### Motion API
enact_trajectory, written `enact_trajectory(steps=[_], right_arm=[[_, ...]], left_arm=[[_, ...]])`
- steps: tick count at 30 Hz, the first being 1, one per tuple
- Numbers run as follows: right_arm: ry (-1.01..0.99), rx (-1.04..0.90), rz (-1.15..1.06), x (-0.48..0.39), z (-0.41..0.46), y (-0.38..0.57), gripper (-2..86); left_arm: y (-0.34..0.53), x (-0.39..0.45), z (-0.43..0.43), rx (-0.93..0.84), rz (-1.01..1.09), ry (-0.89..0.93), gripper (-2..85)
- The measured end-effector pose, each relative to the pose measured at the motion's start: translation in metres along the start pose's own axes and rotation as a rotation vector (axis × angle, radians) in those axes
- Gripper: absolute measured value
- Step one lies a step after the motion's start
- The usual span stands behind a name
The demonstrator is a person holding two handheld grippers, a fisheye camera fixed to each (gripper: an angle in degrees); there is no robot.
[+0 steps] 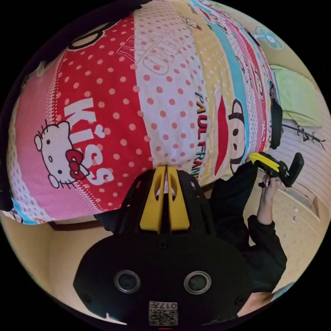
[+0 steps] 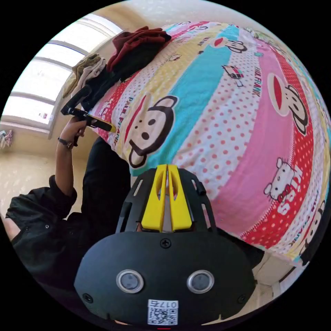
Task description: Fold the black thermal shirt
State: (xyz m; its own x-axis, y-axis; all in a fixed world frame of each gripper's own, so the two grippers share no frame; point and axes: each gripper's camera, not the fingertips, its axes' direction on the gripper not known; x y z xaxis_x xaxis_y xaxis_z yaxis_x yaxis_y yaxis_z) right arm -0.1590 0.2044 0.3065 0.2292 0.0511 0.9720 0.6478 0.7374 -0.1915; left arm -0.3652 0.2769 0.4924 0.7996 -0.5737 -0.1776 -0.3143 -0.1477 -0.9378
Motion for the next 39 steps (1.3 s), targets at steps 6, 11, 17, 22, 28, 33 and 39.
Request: enact_trajectory(steps=[6,11,17,22,28,33,39], right_arm=[[0.163,0.058,0.480,0.122,-0.080,0.085,1.7],[0.053,0.168,0.786,0.241,-0.148,0.158,4.6],[0.029,0.303,1.052,0.327,-0.215,0.218,8.7],[-0.051,0.424,1.092,0.352,-0.223,0.240,11.6],[0.035,0.510,1.092,0.341,-0.204,0.241,12.1],[0.107,0.575,1.017,0.315,-0.212,0.236,6.9],[0.563,0.315,0.635,0.226,-0.250,0.137,3.7]], left_arm=[[-0.021,0.084,0.030,-0.074,0.097,-0.467,-0.9],[-0.034,0.116,0.053,-0.131,0.139,-0.657,-0.8],[-0.046,0.100,0.047,-0.135,0.077,-0.506,-0.6],[-0.046,0.064,0.038,-0.098,0.045,-0.256,-0.6],[-0.032,0.045,0.039,0.014,0.011,-0.140,-0.5],[-0.018,0.039,0.044,0.104,0.003,-0.104,-0.5],[-0.013,0.050,0.052,0.137,0.020,-0.185,-0.4]])
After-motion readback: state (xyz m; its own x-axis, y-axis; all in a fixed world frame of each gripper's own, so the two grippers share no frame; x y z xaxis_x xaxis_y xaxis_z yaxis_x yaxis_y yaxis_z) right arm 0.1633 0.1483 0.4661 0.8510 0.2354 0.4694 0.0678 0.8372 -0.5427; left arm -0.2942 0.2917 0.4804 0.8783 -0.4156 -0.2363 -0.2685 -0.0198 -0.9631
